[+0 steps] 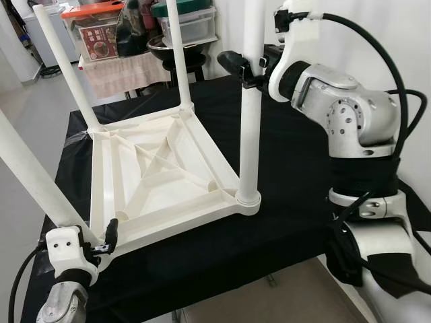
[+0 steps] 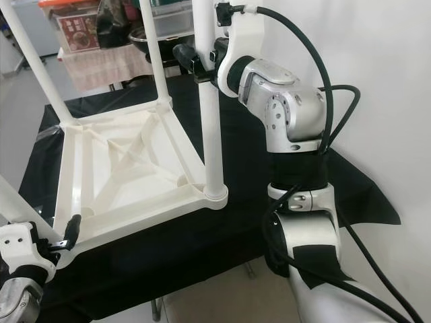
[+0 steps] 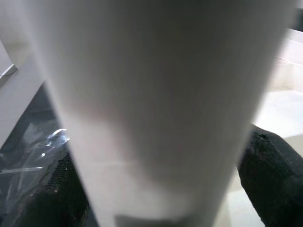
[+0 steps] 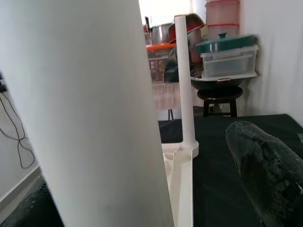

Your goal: Building children table

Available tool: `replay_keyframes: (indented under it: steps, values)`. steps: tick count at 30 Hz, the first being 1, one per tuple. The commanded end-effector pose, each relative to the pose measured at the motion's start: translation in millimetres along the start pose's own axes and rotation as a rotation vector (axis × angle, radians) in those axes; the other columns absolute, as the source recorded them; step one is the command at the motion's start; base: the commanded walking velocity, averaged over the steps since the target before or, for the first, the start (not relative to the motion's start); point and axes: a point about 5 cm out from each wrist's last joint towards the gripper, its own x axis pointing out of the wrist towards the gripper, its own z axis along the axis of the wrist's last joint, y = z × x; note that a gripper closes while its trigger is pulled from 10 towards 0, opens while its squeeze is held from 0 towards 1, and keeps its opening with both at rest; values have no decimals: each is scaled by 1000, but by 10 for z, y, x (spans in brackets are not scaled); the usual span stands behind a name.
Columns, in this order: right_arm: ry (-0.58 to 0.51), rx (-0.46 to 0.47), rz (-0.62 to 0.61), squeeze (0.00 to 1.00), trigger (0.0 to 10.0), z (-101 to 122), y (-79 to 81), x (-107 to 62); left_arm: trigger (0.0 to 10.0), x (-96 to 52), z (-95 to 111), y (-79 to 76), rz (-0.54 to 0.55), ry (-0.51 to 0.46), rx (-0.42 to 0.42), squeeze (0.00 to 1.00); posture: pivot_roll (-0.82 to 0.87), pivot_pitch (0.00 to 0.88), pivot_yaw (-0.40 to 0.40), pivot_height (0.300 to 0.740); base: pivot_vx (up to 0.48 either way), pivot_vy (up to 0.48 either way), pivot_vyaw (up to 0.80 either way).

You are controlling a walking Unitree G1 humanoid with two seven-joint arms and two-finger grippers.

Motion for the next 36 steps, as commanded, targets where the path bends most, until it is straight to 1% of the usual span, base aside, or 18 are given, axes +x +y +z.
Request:
replay_keyframes:
  steps: [1, 5, 10, 11, 13, 14, 15, 16, 17, 28, 30, 31, 32, 33, 34, 35, 36]
  values:
    - [35, 3, 28, 0, 10000, 1, 58, 39, 10000, -16, -67, 50, 33, 17, -21, 0, -121, 32, 54, 740, 0, 0, 0]
    - [51, 9, 30, 0, 10000, -10, 48, 46, 10000, -20, -100, 56, 40, 26, -34, 0, -123, 31, 50, 740, 0, 0, 0]
    - [85, 31, 42, 0, 10000, -114, 89, 77, 10000, -13, -96, 64, 41, 24, -37, 0, -117, 31, 55, 740, 0, 0, 0]
    - [92, 38, 46, 0, 10000, -143, 101, 83, 8627, -7, -84, 74, 42, 18, -33, 0, -114, 29, 56, 740, 0, 0, 0]
    - [99, 44, 51, 0, 10000, -161, 107, 86, 8627, 1, -73, 84, 43, 10, -28, 0, -114, 29, 56, 740, 0, 0, 0]
    - [100, 47, 53, 0, 3176, -165, 109, 88, 0, 5, -62, 89, 43, 5, -26, 0, -109, 30, 56, 740, 0, 0, 0]
    - [100, 47, 53, 0, 3176, -165, 109, 88, 0, 5, -62, 89, 43, 5, -26, 0, -109, 30, 56, 740, 0, 0, 0]
    - [99, 48, 54, 0, 588, -163, 109, 90, 0, 7, -51, 95, 43, 0, -22, 0, -109, 30, 56, 740, 0, 0, 0]
    - [97, 48, 56, 0, 0, -158, 107, 89, 0, 7, -44, 102, 45, -4, -19, 0, -107, 30, 60, 740, 0, 0, 0]
    - [94, 58, 36, 0, 0, -143, 57, 70, 0, -11, -23, 145, 64, -16, -14, 0, -100, 33, 60, 740, 0, 0, 0]
    - [87, 64, 22, 0, 0, -137, 43, 71, 0, 1, 33, 178, 73, -35, -8, 0, -98, 31, 61, 740, 0, 0, 0]
    - [83, 68, 5, 0, 0, -140, 21, 77, 0, 18, 98, 207, 80, -56, -4, 0, -95, 31, 59, 740, 0, 0, 0]
    - [83, 68, 5, 0, 0, -140, 21, 77, 0, 18, 98, 207, 80, -56, -4, 0, -95, 31, 59, 740, 0, 0, 0]
    - [81, 70, -7, 0, 0, -143, 6, 82, 0, 29, 143, 225, 85, -71, -1, 0, -95, 31, 59, 740, 0, 0, 0]
    - [77, 75, -32, 0, 0, -147, -32, 88, 0, 51, 246, 268, 95, -103, 7, 0, -93, 33, 60, 740, 0, 0, 0]
    - [77, 75, -32, 0, 0, -147, -32, 88, 0, 51, 246, 268, 95, -103, 7, 0, -93, 33, 60, 740, 0, 0, 0]
    - [75, 102, -95, 0, 0, -165, -128, 97, 0, 95, 428, 320, 103, -156, 18, 0, -88, 26, 60, 740, 0, 0, 0]
